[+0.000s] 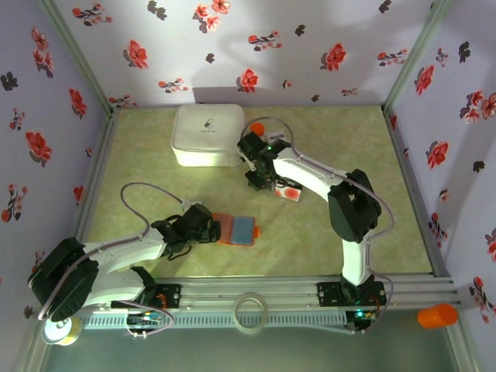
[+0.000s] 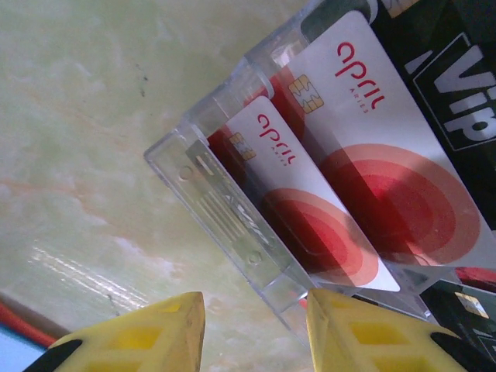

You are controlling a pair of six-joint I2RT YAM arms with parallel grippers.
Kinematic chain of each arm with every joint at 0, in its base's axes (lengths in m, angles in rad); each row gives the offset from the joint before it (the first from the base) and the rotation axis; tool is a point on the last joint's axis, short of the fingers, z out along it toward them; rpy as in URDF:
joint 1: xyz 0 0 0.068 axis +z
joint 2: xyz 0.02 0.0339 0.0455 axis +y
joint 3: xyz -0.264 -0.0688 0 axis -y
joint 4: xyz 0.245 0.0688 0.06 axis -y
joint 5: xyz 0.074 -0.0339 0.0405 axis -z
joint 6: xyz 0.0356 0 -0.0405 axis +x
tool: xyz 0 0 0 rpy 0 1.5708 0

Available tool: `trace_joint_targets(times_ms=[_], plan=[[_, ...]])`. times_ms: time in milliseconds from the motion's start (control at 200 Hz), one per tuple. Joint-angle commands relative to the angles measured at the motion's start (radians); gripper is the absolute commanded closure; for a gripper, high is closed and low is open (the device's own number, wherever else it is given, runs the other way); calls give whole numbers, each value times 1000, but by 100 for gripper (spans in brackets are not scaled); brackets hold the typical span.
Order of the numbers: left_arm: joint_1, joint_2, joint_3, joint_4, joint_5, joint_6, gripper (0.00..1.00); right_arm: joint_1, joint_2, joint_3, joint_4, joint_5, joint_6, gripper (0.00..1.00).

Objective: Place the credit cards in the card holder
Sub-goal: Pick up the credit card from the storage box.

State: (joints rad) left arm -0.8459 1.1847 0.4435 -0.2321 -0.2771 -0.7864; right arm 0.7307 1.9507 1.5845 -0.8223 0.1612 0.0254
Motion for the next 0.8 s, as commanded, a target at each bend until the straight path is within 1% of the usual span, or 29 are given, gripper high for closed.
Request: trace_joint_targets(times_ms=[0,200,555,680,795], plan=[[5,-8,20,-13,-11,2,5,-5,36,44,-45,47,-36,60],[5,-12,18,-13,-13,1,5,-4,72,68,-51,79,-52,61],[5,-1,17,-4,-10,1,5,-2,120,81,-51,51,-69,63],[5,0,19,-2,-12,2,5,-2,128,88,-55,39,-74,66],[5,0,21,-2,-11,1,5,-2,122,88,-55,32,-78,71]])
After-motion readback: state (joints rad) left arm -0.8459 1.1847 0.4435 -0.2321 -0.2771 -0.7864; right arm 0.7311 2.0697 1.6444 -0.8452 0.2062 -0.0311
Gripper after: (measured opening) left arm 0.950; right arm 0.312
